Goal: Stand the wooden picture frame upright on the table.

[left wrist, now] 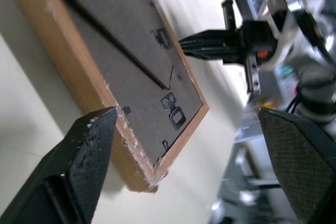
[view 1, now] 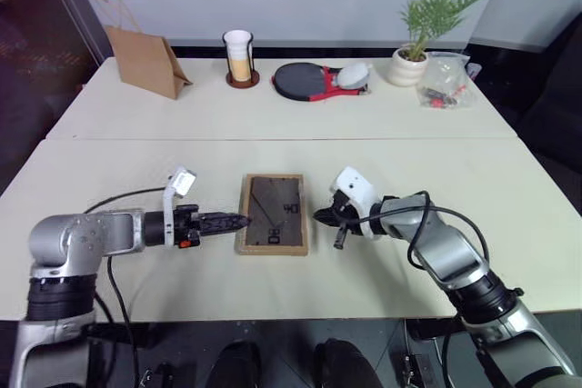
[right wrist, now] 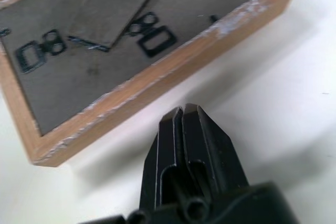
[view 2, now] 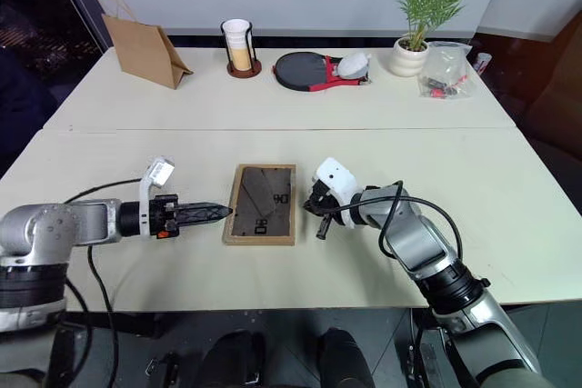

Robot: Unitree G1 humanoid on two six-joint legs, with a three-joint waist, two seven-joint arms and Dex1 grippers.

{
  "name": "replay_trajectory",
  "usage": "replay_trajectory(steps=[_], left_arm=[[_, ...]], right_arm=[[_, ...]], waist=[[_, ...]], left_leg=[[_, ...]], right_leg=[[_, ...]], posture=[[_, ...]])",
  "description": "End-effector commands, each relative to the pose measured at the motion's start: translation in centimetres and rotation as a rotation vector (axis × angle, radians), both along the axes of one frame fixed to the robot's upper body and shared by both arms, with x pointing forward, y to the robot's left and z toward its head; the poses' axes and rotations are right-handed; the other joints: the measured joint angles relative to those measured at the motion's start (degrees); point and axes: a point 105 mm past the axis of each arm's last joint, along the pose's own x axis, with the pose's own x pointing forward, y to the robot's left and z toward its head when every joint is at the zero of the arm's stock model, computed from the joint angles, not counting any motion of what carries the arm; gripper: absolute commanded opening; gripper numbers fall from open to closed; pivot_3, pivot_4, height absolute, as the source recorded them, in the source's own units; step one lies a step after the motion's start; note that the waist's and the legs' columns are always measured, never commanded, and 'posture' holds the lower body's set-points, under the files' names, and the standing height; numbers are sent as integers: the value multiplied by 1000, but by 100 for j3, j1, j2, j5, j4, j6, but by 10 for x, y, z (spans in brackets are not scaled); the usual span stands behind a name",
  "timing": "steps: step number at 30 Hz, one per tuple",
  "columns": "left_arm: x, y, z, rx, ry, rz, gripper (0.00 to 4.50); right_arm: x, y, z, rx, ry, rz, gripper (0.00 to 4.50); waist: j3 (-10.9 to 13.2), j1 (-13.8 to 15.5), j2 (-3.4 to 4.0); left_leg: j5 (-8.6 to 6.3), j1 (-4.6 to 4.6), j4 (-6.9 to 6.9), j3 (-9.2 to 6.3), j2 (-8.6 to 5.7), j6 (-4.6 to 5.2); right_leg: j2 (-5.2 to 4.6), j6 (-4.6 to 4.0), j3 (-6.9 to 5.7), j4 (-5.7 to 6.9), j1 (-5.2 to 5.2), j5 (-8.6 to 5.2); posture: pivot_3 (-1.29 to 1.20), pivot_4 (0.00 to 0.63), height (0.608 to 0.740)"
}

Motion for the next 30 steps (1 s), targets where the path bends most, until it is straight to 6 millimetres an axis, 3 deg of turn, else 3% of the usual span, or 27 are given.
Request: replay_trajectory(steps=[1,9,19,21,27,30], left_arm=[[3,2,-1,28,27,29,4480],[5,-6,-31,82,122,65,4480],[7,-14,-42,-23,182,80,4480],[8,-15,-41,-50,184,85,3937],[10,-13,-28,-188,187,107,1154],[7,-14,-21,-240,177,99,1057]], right_arm=[[0,9,5,0,-29,36,0],[-7,31,0,19,8,133,0],[-11,45,6,80,34,197,0],[-10,45,6,76,28,195,0],[-9,32,5,44,16,173,0],[-6,25,7,29,-6,162,0]], waist=[[0,4,0],[-2,21,1],[-9,55,5],[-9,54,4],[-8,42,0],[-7,26,0]], left_leg=[[0,-1,0,-1,1,0],[0,3,1,0,2,-1],[0,18,12,-4,-12,0],[0,18,13,-5,-14,0],[-3,-7,10,-7,-12,4],[-3,-6,7,-7,-10,4]], right_leg=[[1,0,-1,0,-2,0],[-8,-1,2,1,4,0],[-44,-5,-4,0,31,-1],[-48,-5,-6,0,32,-1],[-50,1,-15,0,7,1],[-58,1,-16,-1,6,1]], posture=[[0,150,740],[0,150,740],[0,150,740],[0,150,740],[0,150,740],[0,150,740]])
